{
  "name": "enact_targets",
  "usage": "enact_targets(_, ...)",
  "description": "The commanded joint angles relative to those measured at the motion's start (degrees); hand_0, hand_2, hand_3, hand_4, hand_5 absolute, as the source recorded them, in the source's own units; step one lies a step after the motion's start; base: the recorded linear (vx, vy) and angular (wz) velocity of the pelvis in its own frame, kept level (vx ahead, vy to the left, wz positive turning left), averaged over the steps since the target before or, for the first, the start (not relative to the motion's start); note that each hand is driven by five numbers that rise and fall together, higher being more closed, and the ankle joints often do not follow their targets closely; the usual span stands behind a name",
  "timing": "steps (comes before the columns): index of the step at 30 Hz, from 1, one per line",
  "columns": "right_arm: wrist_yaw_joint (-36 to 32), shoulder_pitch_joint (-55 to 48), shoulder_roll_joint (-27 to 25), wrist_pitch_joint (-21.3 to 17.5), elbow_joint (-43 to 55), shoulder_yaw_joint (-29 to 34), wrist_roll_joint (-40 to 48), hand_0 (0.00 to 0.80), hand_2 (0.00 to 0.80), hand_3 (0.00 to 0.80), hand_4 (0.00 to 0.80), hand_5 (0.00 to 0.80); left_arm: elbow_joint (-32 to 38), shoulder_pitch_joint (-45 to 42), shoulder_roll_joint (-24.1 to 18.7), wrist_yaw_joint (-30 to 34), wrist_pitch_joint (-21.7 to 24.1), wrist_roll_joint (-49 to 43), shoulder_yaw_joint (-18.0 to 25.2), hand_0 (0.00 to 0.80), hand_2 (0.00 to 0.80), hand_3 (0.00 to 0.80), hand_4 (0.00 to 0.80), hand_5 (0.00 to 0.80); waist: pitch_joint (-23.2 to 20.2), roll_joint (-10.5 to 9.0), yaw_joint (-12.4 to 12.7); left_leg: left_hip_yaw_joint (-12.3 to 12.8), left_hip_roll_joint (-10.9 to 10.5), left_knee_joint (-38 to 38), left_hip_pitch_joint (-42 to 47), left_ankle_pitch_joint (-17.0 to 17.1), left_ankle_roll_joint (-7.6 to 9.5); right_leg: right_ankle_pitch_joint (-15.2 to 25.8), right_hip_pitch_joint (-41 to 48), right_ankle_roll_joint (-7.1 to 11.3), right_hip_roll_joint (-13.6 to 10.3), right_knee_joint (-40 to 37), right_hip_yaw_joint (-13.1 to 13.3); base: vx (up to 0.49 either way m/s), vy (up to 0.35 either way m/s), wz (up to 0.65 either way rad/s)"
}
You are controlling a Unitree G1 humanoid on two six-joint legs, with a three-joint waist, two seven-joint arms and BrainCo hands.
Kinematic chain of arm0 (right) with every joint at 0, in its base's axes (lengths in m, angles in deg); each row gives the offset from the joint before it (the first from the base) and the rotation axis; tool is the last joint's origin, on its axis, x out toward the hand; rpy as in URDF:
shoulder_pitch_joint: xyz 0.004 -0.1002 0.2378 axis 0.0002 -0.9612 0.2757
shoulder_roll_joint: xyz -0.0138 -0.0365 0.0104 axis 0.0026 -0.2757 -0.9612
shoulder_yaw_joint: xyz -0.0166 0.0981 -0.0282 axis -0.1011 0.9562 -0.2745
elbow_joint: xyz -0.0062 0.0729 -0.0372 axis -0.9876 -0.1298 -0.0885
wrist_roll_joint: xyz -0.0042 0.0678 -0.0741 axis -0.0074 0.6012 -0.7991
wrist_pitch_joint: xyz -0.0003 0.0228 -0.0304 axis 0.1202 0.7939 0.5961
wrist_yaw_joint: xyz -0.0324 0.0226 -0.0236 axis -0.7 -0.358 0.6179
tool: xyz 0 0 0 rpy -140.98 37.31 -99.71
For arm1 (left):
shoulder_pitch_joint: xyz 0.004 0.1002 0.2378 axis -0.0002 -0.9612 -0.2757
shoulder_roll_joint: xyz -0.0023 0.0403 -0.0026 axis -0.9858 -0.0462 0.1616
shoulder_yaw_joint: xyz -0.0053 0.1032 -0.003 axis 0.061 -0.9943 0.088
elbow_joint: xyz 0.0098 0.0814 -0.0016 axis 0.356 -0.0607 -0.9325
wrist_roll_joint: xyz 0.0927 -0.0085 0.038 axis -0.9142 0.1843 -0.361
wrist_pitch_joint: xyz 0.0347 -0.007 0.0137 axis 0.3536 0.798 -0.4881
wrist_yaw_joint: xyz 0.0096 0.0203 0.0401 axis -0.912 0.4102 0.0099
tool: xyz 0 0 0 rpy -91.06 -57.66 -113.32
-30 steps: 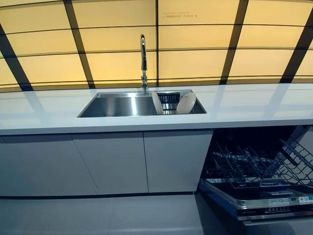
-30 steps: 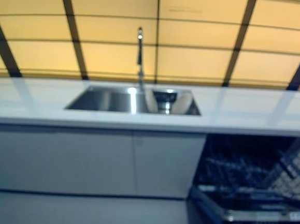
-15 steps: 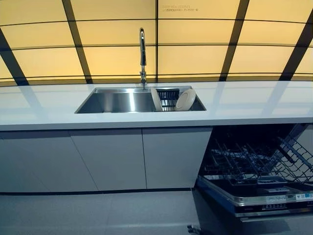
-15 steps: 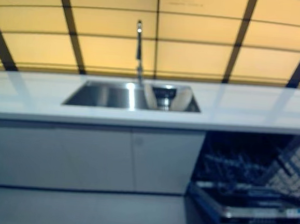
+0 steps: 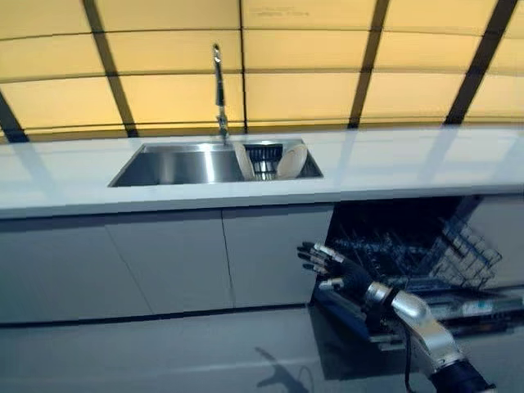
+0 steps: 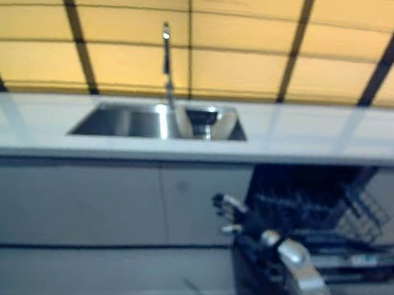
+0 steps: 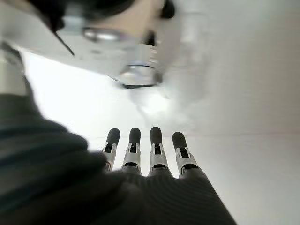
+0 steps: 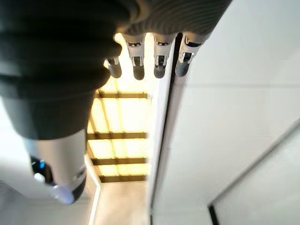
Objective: Take plates into dishwasher
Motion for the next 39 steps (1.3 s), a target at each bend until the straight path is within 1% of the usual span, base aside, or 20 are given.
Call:
enact_targets(1, 1.66, 2.14, -1.51, -1.4, 3.97, 3.52, 6.99, 0.0, 0.0, 0.0, 0.0, 0.0, -0.87, -1.62, 1.41, -0.65, 0.94, 3.1, -2.04, 0.0, 0.0, 0.0, 0.0, 0.0, -1.54, -2.5, 1.26, 2.18, -2.99, -9.79, -11.75, 15.18, 1.46, 9.68, 13.2, 2.78, -1.46, -16.25, 4.58, 0.223, 0.105, 0.05)
enact_targets(2, 1.15, 2.04, -1.57, -1.22, 4.02, 3.86, 7.66, 0.0, 0.0, 0.0, 0.0, 0.0, -1.13, -1.64, 1.42, -0.41, 1.08, 3.72, -1.73, 0.0, 0.0, 0.0, 0.0, 0.0, -1.97, -2.46, 1.03, 2.77, -2.78, -9.2, -11.44, 14.57, 1.69, 9.15, 13.49, 2.89, -1.7, -16.15, 4.59, 0.237, 0.122, 0.39)
enact_targets(4, -0.02, 0.54, -0.59, -1.58, 3.66, 4.91, 8.67, 0.0, 0.0, 0.0, 0.0, 0.0, -1.92, -1.2, 1.56, -0.72, 1.2, 4.51, -0.76, 0.0, 0.0, 0.0, 0.0, 0.0, -3.52, -3.04, 0.68, 4.37, -2.42, -6.74, -10.63, 11.43, 2.85, 7.96, 14.59, 3.65, -3.49, -16.11, 3.75, 0.237, 0.106, 0.14)
enact_targets(8, -0.24, -0.74, 0.34, -1.37, 3.31, 6.21, 8.42, 0.0, 0.0, 0.0, 0.0, 0.0, -1.96, 0.13, 1.41, -2.63, 1.17, 3.04, -0.64, 0.0, 0.0, 0.0, 0.0, 0.0, -5.78, -4.19, 0.87, 6.41, -1.7, -2.41, -10.64, 7.6, 3.57, 6.67, 15.82, 5.11, -5.96, -15.67, 0.36, 0.232, 0.059, -0.09)
enact_targets(11, 1.15, -1.77, 0.15, -1.06, 5.29, 7.07, 9.27, 0.0, 0.0, 0.0, 0.0, 0.0, -1.88, 0.39, 1.01, -2.37, 1.25, 0.94, -1.02, 0.0, 0.0, 0.0, 0.0, 0.0, -6.63, -4.88, 1.03, 6.92, -1.69, 0.45, -12.14, 6.22, 3.68, 6.53, 15.56, 6.24, -7.25, -14.81, -0.89, 0.197, 0.052, -0.14)
enact_targets(14, 0.4, -3.12, 0.18, -1.25, 6.36, 7.91, 9.42, 0.0, 0.0, 0.0, 0.0, 0.0, -1.8, 0.61, 0.78, -1.65, 0.94, 0.44, -1.28, 0.0, 0.0, 0.0, 0.0, 0.0, -6.99, -5.25, 1.04, 6.99, -1.67, 1.64, -12.51, 5.33, 3.88, 7.06, 15.44, 7.36, -8.8, -14.4, -1.93, 0.175, 0.068, -0.25)
enact_targets(20, 0.36, -2.44, -0.65, -1.09, 5.49, 8.14, 8.6, 0.0, 0.0, 0.0, 0.0, 0.0, -2.19, 0.94, 0.5, -0.9, 0.51, -0.6, -0.92, 0.0, 0.0, 0.0, 0.0, 0.0, -7.79, -6.18, 0.56, 7.83, -2.77, 3.17, -12.0, 2.67, 5.24, 9.82, 14.2, 9.22, -11.18, -12.18, -2.22, 0.134, 0.098, -0.14)
enact_targets(21, -0.07, -2.03, -1.08, -1.24, 3.73, 8.45, 9.04, 0.0, 0.0, 0.0, 0.0, 0.0, -2.13, 1.06, 0.4, -1.19, 0.63, -0.86, -0.64, 0.0, 0.0, 0.0, 0.0, 0.0, -8.23, -6.52, 0.56, 8.03, -3.53, 2.97, -11.37, 1.99, 6.17, 12.69, 13.64, 10.34, -12.27, -9.39, -2.33, 0.194, 0.197, -0.19)
enact_targets(23, 0.01, -1.7, -1.42, -1.56, 2.52, 8.75, 9.29, 0.0, 0.0, 0.0, 0.0, 0.0, -2.0, 1.22, -0.04, -1.23, 0.57, -0.54, -0.59, 0.0, 0.0, 0.0, 0.0, 0.0, -8.78, -6.84, 0.66, 8.09, -4.76, 2.13, -10.76, 1.5, 7.41, 15.86, 13.05, 11.49, -13.04, -5.88, -2.03, 0.117, 0.144, -0.16)
enact_targets(25, 0.41, -1.37, -1.13, -2.07, 0.77, 9.55, 8.63, 0.0, 0.0, 0.0, 0.0, 0.0, -2.1, 1.82, -0.63, -1.12, 0.62, -0.08, -0.74, 0.0, 0.0, 0.0, 0.0, 0.0, -9.49, -6.46, 0.55, 7.8, -6.31, -0.26, -8.72, 1.05, 9.23, 22.83, 10.31, 12.56, -14.22, 4.05, -2.09, 0.156, 0.213, -0.07)
enact_targets(26, 0.92, -1.83, -0.79, -2.65, 0.6, 9.95, 8.09, 0.0, 0.0, 0.0, 0.0, 0.0, -2.09, 2.15, -0.99, -0.76, 0.53, -0.59, -0.78, 0.0, 0.0, 0.0, 0.0, 0.0, -9.45, -5.34, -0.34, 7.28, -6.57, -1.9, -6.55, 0.62, 9.95, 26.34, 5.61, 13.05, -13.91, 13.03, -1.4, 0.26, 0.328, -0.04)
enact_targets(27, 1.49, -2.63, -1.02, -3.17, 0.99, 10.29, 8.46, 0.0, 0.0, 0.0, 0.0, 0.0, -1.67, 2.25, -1.37, -0.51, -0.04, -2.0, -0.72, 0.0, 0.0, 0.0, 0.0, 0.0, -8.43, -4.08, -2.14, 6.31, -6.53, -3.25, -3.17, -0.12, 10.4, 26.49, -2.04, 12.68, -12.74, 21.75, -1.38, 0.267, 0.292, 0.2)
enact_targets(28, 1.94, -2.9, -1.13, -3.31, 1.14, 10.48, 8.62, 0.0, 0.0, 0.0, 0.0, 0.0, -1.48, 2.28, -1.5, -0.65, -0.27, -2.6, -0.66, 0.0, 0.0, 0.0, 0.0, 0.0, -7.65, -3.51, -3.18, 5.53, -6.55, -3.77, -1.33, -0.6, 10.47, 26.42, -6.84, 12.29, -11.99, 23.61, -1.66, 0.226, 0.185, 0.59)
enact_targets(29, 2.16, -2.83, -1.32, -3.33, 1.02, 10.6, 8.74, 0.0, 0.0, 0.0, 0.0, 0.0, -1.39, 2.31, -1.66, -0.84, -0.25, -2.65, -0.57, 0.0, 0.0, 0.0, 0.0, 0.0, -6.96, -3.0, -4.09, 4.82, -6.35, -4.15, 0.13, -0.86, 10.33, 26.3, -10.7, 11.87, -10.97, 23.15, -2.25, 0.219, 0.035, 0.75)
enact_targets(30, 2.56, -2.94, -1.85, -3.08, 1.45, 10.79, 9.07, 0.0, 0.0, 0.0, 0.0, 0.0, -1.29, 2.3, -1.96, -0.73, -0.22, -2.82, -0.41, 0.0, 0.0, 0.0, 0.0, 0.0, -5.85, -3.37, -5.41, 4.14, -7.06, -4.79, 2.43, -1.15, 10.01, 24.62, -13.78, 11.42, -10.8, 19.26, -3.38, 0.183, -0.021, 0.66)
enact_targets(31, 2.67, -3.0, -2.04, -2.99, 1.65, 10.88, 9.23, 0.0, 0.0, 0.0, 0.0, 0.0, -1.19, 2.35, -2.05, -0.64, -0.29, -2.94, -0.34, 0.0, 0.0, 0.0, 0.0, 0.0, -5.64, -3.28, -5.76, 3.88, -7.01, -4.97, 2.99, -1.22, 9.88, 24.99, -14.73, 11.24, -10.7, 17.35, -3.78, 0.234, -0.113, 0.47)
enact_targets(33, 2.91, -3.56, -2.84, -2.77, 2.64, 11.51, 10.19, 0.0, 0.0, 0.0, 0.0, 0.0, -0.85, 2.45, -2.34, -0.4, -0.66, -3.91, -0.51, 0.0, 0.0, 0.0, 0.0, 0.0, -4.3, -4.55, -7.83, 2.0, -8.12, -5.91, 6.81, -3.31, 9.24, 26.35, -17.88, 11.2, -12.56, 4.65, -5.74, 0.356, -0.256, 0.57)
enact_targets(34, 2.53, -3.7, -3.25, -2.76, 2.88, 12.2, 10.72, 0.0, 0.0, 0.0, 0.0, 0.0, -0.94, 2.73, -2.67, -0.52, -1.06, -4.61, -0.59, 0.0, 0.0, 0.0, 0.0, 0.0, -3.52, -5.38, -9.55, -0.71, -8.55, -6.77, 10.36, -6.1, 8.61, 28.97, -19.78, 12.04, -13.75, -6.05, -6.09, 0.462, -0.35, 0.65)
enact_targets(36, 2.12, -2.53, -3.54, -2.29, 2.48, 12.7, 10.69, 0.0, 0.0, 0.0, 0.0, 0.0, -1.52, 3.84, -3.0, -0.56, -1.67, -4.18, -0.35, 0.0, 0.0, 0.0, 0.0, 0.0, -2.99, -4.91, -10.66, -3.53, -7.85, -7.24, 13.12, -8.68, 8.21, 30.12, -20.38, 12.49, -14.09, -13.4, -4.76, 0.338, -0.262, 0.72)
enact_targets(39, 2.86, -0.61, -3.41, -1.21, 2.7, 12.19, 10.08, 0.0, 0.0, 0.0, 0.0, 0.0, -1.89, 4.25, -2.91, -0.42, -2.25, -3.59, 0.27, 0.0, 0.0, 0.0, 0.0, 0.0, -3.57, -4.98, -10.7, -4.83, -7.41, -6.23, 14.19, -10.82, 7.71, 29.46, -18.34, 12.51, -13.86, -16.0, -3.31, 0.13, -0.115, 0.45)
